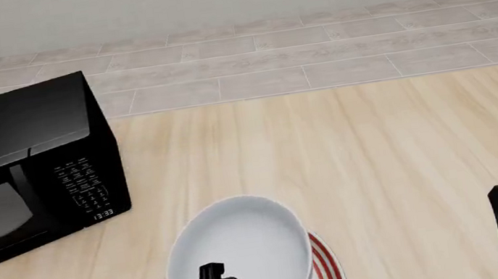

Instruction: Pick up the white bowl and put it on the plate.

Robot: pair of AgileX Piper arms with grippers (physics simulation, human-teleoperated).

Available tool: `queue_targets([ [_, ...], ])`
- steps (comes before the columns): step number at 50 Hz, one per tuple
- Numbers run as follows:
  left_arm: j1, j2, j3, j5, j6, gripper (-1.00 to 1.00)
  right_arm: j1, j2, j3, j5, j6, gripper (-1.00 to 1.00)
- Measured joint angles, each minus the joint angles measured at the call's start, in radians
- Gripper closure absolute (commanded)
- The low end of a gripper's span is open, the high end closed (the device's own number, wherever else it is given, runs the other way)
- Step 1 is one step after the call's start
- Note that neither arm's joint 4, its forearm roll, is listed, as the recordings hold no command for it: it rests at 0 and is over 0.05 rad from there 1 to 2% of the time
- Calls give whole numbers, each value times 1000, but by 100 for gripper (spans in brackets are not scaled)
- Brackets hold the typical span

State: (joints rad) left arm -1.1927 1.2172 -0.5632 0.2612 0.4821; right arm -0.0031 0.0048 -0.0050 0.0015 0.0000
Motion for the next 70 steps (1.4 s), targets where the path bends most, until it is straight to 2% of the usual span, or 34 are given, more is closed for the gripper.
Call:
queue_targets([
  [70, -72, 121, 50, -127, -62, 100, 0, 0, 0, 0, 0, -100],
])
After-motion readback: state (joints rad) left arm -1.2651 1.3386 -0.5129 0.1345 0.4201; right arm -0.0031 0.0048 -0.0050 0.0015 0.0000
